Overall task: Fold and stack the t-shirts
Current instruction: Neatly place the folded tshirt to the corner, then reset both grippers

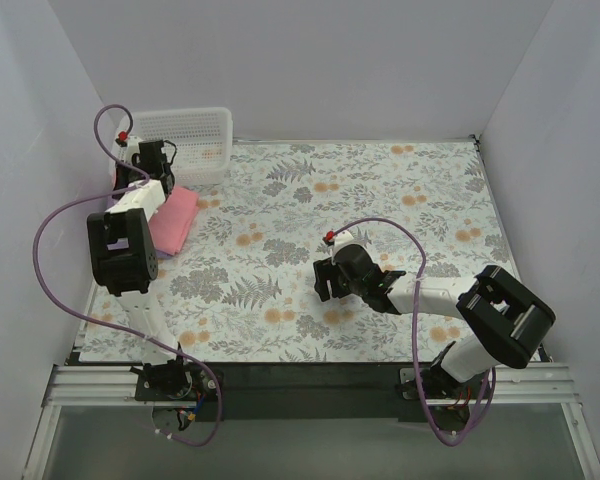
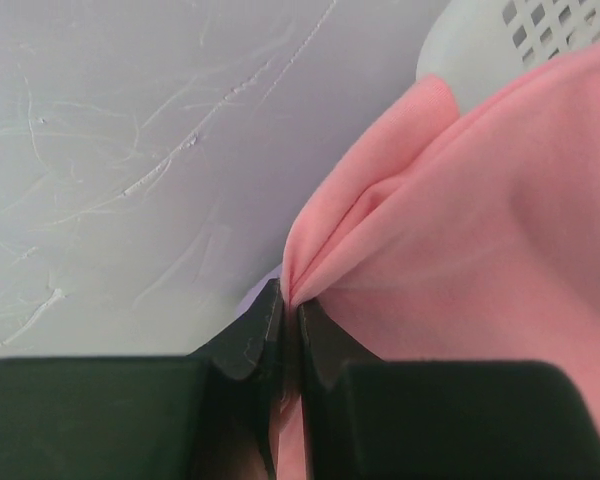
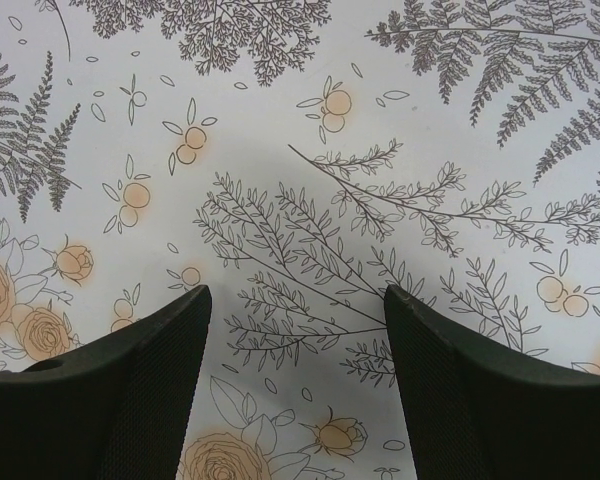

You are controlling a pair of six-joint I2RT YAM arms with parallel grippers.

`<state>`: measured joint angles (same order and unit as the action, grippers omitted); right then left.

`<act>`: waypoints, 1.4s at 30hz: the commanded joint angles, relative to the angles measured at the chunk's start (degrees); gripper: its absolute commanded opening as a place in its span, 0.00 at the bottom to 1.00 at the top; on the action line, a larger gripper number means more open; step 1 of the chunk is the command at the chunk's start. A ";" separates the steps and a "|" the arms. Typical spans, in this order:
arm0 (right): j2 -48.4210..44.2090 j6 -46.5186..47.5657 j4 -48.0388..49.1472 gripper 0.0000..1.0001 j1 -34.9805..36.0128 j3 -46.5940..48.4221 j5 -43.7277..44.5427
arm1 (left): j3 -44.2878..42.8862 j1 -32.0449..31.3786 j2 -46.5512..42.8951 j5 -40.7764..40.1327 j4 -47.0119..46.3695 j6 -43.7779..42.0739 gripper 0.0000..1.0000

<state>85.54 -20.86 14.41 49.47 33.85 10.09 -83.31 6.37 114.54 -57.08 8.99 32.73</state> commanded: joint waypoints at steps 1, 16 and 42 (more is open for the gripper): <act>1.39 -0.85 -0.09 0.76 -0.43 -0.80 -1.03 | -0.63 1.10 -0.20 -3.83 -7.50 -2.67 0.06; 0.51 -1.20 -0.09 0.75 -1.22 -1.06 -1.91 | 3.15 5.93 -1.34 0.29 4.61 12.78 0.44; -31.56 3.55 -36.80 0.98 -28.90 17.39 10.54 | 18.88 -11.46 -60.87 48.29 22.64 31.70 0.78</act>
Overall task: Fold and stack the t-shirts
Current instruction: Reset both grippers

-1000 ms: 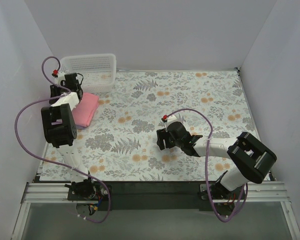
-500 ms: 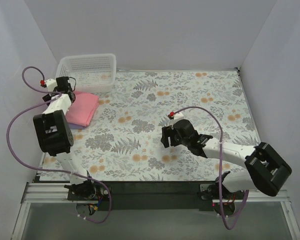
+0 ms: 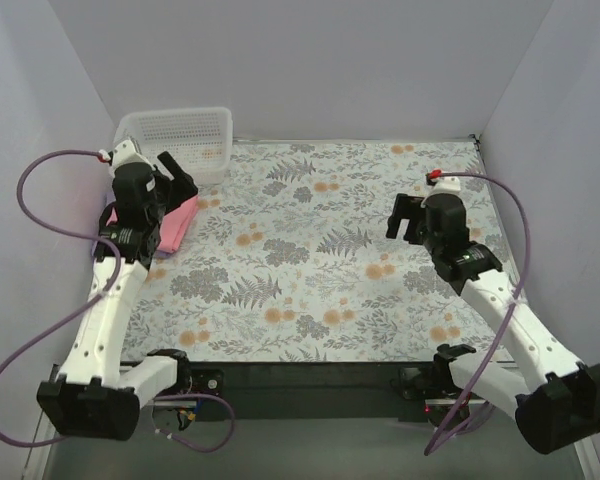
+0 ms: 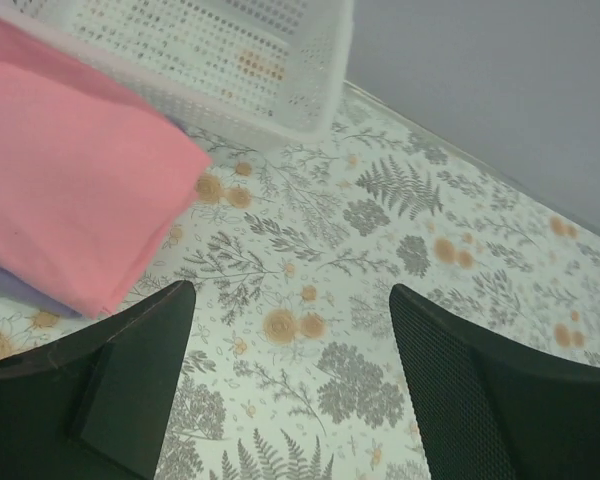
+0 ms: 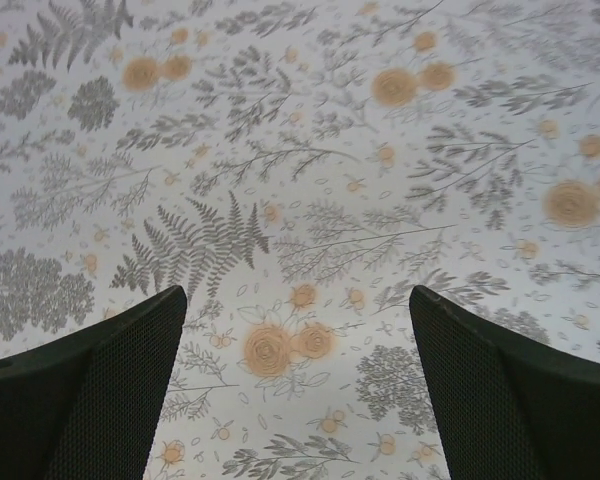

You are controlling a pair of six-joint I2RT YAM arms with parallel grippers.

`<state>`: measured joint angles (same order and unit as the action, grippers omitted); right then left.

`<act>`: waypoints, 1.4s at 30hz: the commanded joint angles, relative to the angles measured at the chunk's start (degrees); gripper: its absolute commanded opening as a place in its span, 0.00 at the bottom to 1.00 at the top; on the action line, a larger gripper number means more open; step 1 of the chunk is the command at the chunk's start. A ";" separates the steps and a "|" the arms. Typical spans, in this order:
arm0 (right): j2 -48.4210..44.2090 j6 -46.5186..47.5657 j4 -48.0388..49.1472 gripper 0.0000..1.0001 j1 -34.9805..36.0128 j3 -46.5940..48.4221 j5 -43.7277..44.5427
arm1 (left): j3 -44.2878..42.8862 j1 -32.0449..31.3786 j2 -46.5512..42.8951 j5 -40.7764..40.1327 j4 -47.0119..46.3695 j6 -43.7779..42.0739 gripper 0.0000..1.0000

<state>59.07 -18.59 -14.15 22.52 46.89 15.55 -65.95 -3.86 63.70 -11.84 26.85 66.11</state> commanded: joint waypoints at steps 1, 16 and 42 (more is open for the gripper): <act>-6.67 1.62 -9.65 0.99 -2.22 4.96 6.76 | 1.70 -1.50 -13.22 2.79 6.53 -1.86 0.78; -41.30 10.32 -10.11 0.98 -2.31 -1.27 16.08 | -2.78 -4.14 -33.55 -26.46 25.70 5.26 0.98; -47.64 10.06 -4.13 0.98 -2.31 -13.58 14.07 | 8.30 -5.19 -32.06 -20.60 19.64 6.23 0.98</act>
<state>11.27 -9.41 -22.04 20.25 33.82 29.76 -58.19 -8.82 30.70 -33.45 47.77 71.85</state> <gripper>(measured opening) 0.984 0.982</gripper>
